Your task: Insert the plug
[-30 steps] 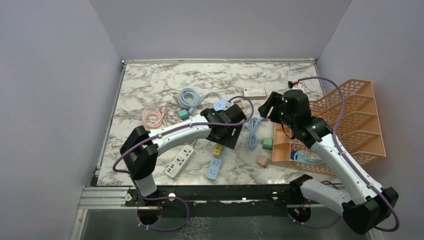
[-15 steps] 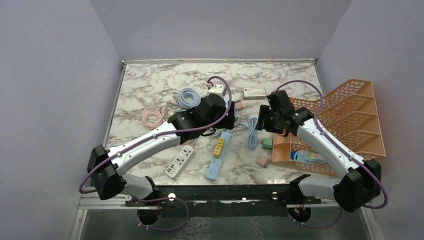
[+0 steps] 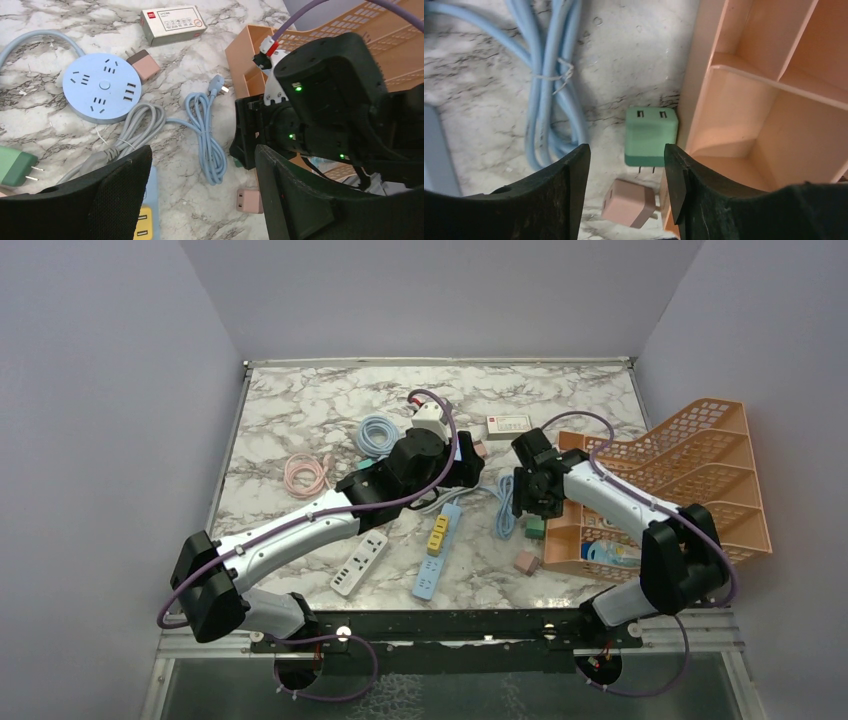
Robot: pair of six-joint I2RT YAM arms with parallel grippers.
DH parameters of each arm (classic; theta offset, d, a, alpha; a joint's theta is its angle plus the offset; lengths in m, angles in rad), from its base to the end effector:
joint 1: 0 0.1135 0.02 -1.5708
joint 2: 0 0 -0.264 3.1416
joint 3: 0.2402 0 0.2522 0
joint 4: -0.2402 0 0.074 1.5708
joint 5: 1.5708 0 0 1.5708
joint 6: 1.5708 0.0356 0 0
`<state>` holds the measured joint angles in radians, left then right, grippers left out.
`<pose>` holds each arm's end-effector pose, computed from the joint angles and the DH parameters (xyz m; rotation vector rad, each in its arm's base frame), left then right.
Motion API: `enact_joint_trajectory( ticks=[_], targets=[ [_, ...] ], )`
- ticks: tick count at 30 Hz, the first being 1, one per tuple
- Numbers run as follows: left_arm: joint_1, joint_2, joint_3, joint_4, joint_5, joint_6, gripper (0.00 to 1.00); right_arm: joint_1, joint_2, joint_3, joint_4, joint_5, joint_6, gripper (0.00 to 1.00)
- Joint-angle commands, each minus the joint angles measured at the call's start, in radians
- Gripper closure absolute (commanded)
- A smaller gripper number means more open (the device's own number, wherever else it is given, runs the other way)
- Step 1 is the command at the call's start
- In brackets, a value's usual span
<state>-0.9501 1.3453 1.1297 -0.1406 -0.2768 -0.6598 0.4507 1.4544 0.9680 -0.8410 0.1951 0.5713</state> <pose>0.1909 -0.2502 0.3393 0.0973 1.9970 -0.8047 0.2372 0.1071 0.2085 0.2047 2.8267 -0.0724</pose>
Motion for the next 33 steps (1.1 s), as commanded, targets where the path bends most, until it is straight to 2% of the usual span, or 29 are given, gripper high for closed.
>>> enact_joint_trajectory(
  ticks=[1,7,14,16,22,25,27,33],
  targets=[
    [0.0,-0.011,-0.02,0.053,0.014,-0.01,0.23,0.001,0.065,0.002,0.046,0.107,0.0,0.43],
    [0.0,-0.015,-0.028,0.045,0.004,-0.008,0.23,0.002,0.14,0.004,0.101,0.126,-0.006,0.49],
    [0.001,-0.022,-0.043,0.045,-0.026,-0.02,0.23,0.001,0.14,-0.029,0.071,0.123,0.004,0.44],
    [0.002,-0.02,-0.047,0.05,-0.031,-0.025,0.23,0.002,0.134,-0.041,0.064,0.068,-0.007,0.44],
    [0.002,-0.006,-0.052,0.063,-0.04,-0.049,0.23,0.002,0.056,-0.075,0.065,-0.184,-0.033,0.53],
    [0.002,0.003,-0.053,0.073,-0.04,-0.059,0.23,0.002,-0.001,-0.084,0.088,-0.224,-0.045,0.54],
    [0.003,0.01,-0.054,0.078,-0.039,-0.062,0.23,0.002,-0.024,-0.085,0.103,-0.208,-0.06,0.54],
    [0.004,0.026,-0.043,0.083,-0.04,-0.061,0.23,0.002,0.003,-0.04,0.035,-0.014,-0.019,0.46]
  ],
)
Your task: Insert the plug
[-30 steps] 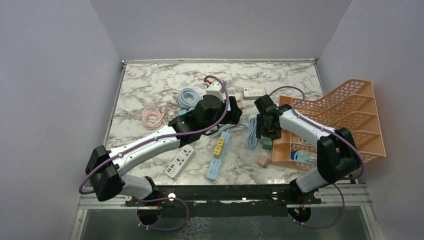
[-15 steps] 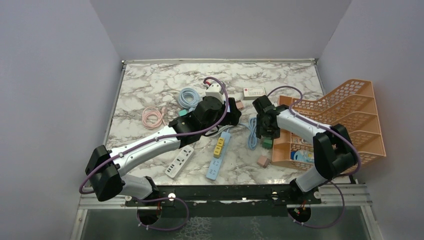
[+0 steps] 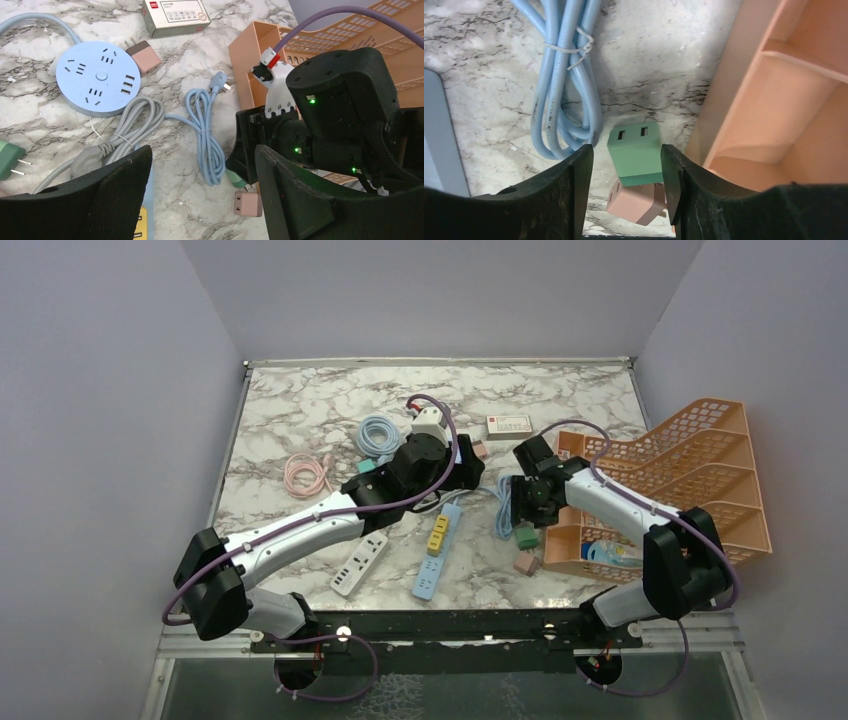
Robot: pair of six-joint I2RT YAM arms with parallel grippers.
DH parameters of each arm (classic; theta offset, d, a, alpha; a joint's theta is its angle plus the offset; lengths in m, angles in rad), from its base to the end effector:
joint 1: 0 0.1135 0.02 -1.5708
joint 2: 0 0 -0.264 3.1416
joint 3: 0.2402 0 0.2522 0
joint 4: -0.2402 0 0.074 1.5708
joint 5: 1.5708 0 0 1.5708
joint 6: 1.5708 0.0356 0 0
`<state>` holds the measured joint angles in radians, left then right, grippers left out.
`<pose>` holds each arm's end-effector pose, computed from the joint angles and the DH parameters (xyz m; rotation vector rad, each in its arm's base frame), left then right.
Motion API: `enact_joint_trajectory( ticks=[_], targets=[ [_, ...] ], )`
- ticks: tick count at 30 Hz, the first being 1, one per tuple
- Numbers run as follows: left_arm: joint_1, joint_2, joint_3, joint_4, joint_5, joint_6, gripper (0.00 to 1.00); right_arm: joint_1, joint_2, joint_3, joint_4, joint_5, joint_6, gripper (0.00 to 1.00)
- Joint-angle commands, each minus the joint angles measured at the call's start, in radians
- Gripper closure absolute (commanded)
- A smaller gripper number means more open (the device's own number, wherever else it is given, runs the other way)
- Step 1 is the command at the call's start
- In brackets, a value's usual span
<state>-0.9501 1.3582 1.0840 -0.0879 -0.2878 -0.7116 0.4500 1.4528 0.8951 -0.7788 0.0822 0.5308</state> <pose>0.1929 -0.2524 0.3247 0.0392 2.0085 -0.8241 0.2299 0.1078 0.1904 0.1310 2.8930 0.0555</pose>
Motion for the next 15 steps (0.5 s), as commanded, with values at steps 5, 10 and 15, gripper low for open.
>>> enact_joint_trajectory(
  ticks=[5,10,15],
  targets=[
    [0.006,0.015,0.002,0.032,-0.033,-0.005,0.23,0.003,0.005,0.025,-0.037,0.066,-0.004,0.44],
    [0.012,0.017,0.008,0.034,-0.02,0.012,0.23,0.003,0.022,-0.014,-0.045,-0.083,-0.035,0.42],
    [0.015,0.018,0.014,0.037,-0.007,0.021,0.23,0.003,0.048,-0.025,-0.054,-0.072,-0.025,0.42]
  ],
)
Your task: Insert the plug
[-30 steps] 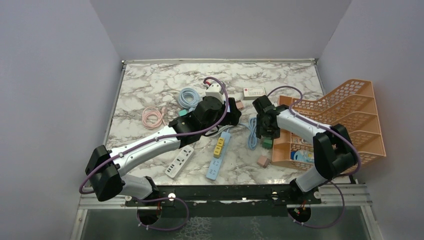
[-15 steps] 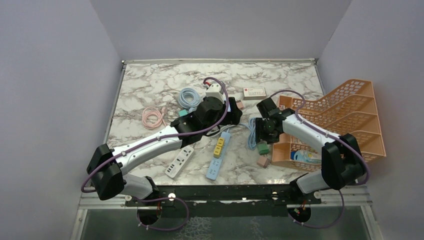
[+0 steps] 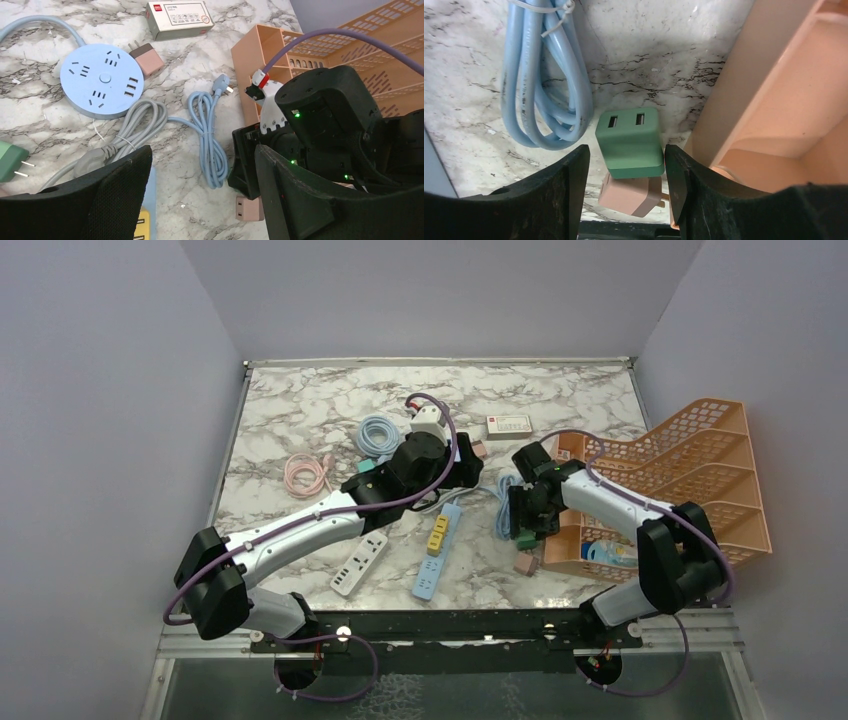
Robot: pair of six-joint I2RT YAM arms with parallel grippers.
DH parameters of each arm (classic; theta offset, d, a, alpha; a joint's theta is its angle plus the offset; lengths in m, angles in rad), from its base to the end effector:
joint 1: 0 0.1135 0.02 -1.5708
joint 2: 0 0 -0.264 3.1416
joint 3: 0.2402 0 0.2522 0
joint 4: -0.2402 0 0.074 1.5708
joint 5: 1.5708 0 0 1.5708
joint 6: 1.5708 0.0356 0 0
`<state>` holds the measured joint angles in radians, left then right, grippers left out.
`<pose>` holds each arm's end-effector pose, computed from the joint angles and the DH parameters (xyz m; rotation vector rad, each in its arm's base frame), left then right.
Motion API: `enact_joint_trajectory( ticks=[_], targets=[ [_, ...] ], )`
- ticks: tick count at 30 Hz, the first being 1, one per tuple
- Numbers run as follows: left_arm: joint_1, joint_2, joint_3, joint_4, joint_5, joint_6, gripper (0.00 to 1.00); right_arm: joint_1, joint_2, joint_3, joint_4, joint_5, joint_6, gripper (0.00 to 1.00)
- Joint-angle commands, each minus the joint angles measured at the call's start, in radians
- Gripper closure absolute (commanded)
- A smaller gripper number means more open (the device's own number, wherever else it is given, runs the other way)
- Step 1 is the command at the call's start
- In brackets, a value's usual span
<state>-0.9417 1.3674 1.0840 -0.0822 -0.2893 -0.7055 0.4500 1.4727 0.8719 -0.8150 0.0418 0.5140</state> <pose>0.1963 -0.2525 0.3225 0.0366 2.0090 -0.8111 0.2231 0.1061 0.1790 0.1004 2.9828 0.0521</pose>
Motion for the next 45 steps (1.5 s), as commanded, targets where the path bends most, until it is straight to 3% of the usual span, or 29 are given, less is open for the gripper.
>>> enact_joint_trajectory(
  ticks=[1,6,11,13,17,23,26,33,38,45],
  targets=[
    [0.009,0.007,0.014,0.03,-0.003,0.017,0.23,0.003,0.039,0.003,-0.021,-0.022,-0.006,0.42],
    [0.016,-0.001,0.013,0.025,0.011,0.021,0.23,0.003,0.069,-0.006,-0.017,-0.012,-0.01,0.46],
    [0.029,-0.009,0.013,0.019,0.036,0.03,0.23,0.004,0.051,0.01,-0.007,0.02,-0.024,0.64],
    [0.037,-0.012,0.019,0.013,0.053,0.038,0.23,0.004,0.015,0.027,0.001,0.041,-0.039,0.7],
    [0.059,-0.024,0.038,-0.015,0.103,0.068,0.21,0.004,-0.106,0.064,0.035,0.055,-0.074,0.71],
    [0.136,-0.057,0.079,-0.077,0.276,0.109,0.17,0.004,-0.261,0.09,0.187,-0.078,-0.169,0.71],
    [0.162,-0.079,0.099,-0.11,0.322,0.103,0.01,0.004,-0.329,0.085,0.297,-0.184,-0.219,0.71],
    [0.221,-0.108,0.137,-0.098,0.528,0.076,0.0,0.004,-0.444,0.057,0.575,-0.396,-0.32,0.7],
    [0.247,-0.029,0.249,-0.196,0.671,-0.02,0.04,0.004,-0.434,0.076,0.648,-0.542,-0.457,0.73],
    [0.263,0.049,0.302,-0.215,0.806,-0.168,0.24,0.004,-0.482,0.002,0.752,-0.618,-0.635,0.76]
  ],
)
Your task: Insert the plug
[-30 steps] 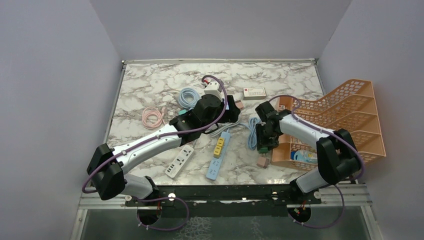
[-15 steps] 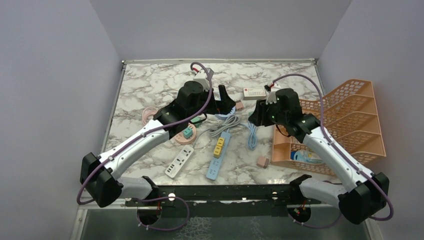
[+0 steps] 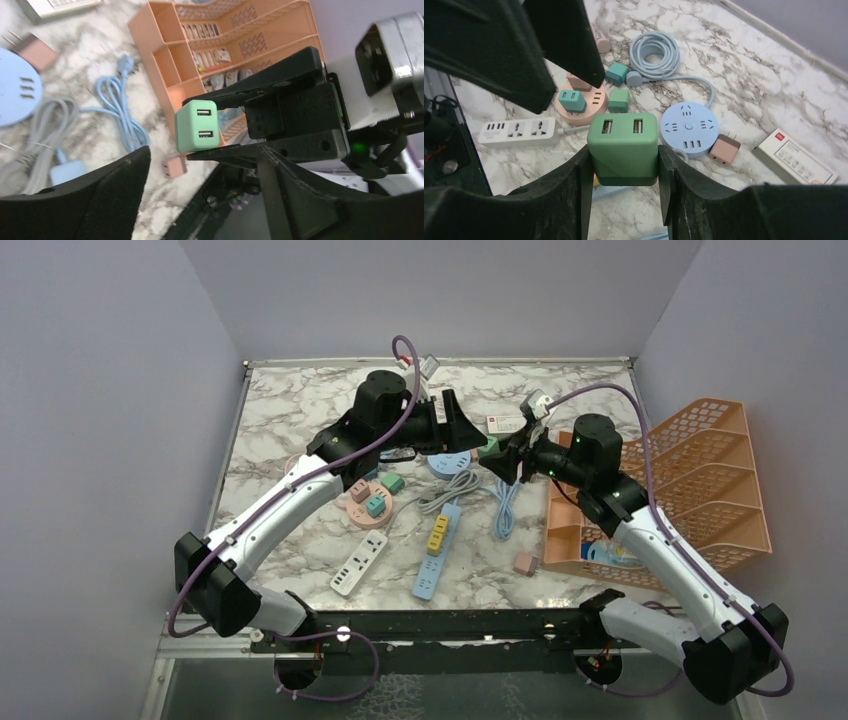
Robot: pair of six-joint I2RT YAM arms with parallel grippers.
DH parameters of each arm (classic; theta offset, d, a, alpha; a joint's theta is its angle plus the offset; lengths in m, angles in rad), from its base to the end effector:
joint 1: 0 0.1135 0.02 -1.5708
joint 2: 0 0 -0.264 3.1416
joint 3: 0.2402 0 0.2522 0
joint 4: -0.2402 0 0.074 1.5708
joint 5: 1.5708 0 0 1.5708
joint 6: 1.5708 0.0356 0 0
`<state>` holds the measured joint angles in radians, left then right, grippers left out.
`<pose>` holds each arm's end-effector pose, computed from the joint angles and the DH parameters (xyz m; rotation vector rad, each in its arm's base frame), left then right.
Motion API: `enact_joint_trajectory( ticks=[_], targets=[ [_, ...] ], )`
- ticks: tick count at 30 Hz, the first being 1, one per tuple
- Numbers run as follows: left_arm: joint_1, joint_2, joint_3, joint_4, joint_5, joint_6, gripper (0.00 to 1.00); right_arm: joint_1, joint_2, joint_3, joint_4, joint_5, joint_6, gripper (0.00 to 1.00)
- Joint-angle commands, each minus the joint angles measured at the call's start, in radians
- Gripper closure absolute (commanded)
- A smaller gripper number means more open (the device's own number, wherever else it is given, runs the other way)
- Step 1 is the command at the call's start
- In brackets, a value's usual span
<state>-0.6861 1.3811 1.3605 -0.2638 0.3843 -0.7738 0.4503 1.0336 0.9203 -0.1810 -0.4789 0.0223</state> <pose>0.2384 -0.2125 0.3977 0.2085 2.0587 -1.3202 0.2055 0.1175 0.3416 -0.7289 1.7574 0.7695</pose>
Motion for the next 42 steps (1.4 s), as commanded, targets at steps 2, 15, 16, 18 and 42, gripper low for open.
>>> enact_joint_trajectory(
  ticks=[2,15,16,18,42],
  targets=[
    [0.008,0.052,0.022,-0.042,0.156,-0.106,0.26,0.003,-0.055,-0.059,0.119,-0.117,-0.181,0.76],
    [-0.012,0.132,0.015,-0.044,0.21,-0.072,0.35,0.005,-0.043,-0.068,0.016,-0.241,-0.228,0.75],
    [-0.014,0.14,0.015,-0.047,0.213,-0.063,0.37,0.005,-0.038,-0.067,0.01,-0.238,-0.226,0.74],
    [-0.019,0.155,0.015,-0.06,0.222,-0.046,0.44,0.006,-0.032,-0.067,0.003,-0.231,-0.221,0.73],
    [-0.033,0.245,0.012,-0.098,0.353,-0.015,0.75,0.036,0.08,-0.034,-0.043,-0.13,-0.212,0.68]
  ],
)
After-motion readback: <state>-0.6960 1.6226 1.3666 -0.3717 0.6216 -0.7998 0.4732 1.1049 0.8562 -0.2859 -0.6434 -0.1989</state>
